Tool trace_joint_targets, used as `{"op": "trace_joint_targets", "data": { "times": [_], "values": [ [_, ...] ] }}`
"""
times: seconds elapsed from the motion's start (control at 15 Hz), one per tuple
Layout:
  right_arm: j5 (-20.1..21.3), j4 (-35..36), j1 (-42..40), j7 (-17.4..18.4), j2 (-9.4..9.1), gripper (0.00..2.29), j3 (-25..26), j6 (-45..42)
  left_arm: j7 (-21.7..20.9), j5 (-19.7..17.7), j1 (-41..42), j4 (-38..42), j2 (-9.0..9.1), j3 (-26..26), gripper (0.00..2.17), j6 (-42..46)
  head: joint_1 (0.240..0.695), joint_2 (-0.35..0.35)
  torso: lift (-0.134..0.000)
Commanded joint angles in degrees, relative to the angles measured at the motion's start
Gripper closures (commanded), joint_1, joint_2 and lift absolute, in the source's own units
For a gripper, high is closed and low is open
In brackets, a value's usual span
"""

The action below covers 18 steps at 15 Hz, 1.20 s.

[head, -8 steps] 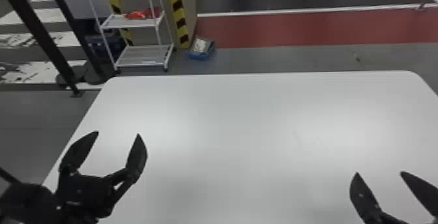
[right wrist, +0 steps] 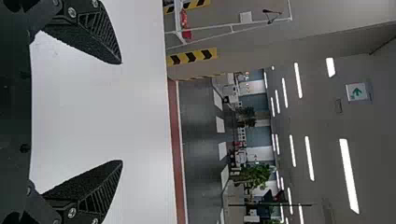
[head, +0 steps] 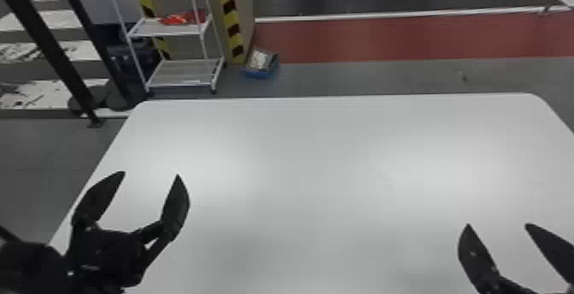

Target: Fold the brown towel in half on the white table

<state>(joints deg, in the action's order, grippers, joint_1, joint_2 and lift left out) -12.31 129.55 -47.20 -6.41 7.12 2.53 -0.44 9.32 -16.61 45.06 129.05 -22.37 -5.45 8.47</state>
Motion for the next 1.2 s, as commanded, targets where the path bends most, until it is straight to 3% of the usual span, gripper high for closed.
{"op": "trace_joint_targets", "data": {
  "times": [0.0, 1.13],
  "values": [
    [0.00, 0.26, -0.35, -0.01, 0.09, 0.13, 0.02, -1.54, 0.00, 0.00, 0.03, 0.06, -0.05, 0.00, 0.10, 0.00, 0.695, 0.115, -0.123],
    [-0.88, 0.53, -1.93, -0.01, 0.18, 0.13, 0.11, -4.88, -0.09, 0.53, 1.00, 0.85, 0.39, 0.35, 0.10, 0.00, 0.695, 0.109, -0.123]
  ]
}}
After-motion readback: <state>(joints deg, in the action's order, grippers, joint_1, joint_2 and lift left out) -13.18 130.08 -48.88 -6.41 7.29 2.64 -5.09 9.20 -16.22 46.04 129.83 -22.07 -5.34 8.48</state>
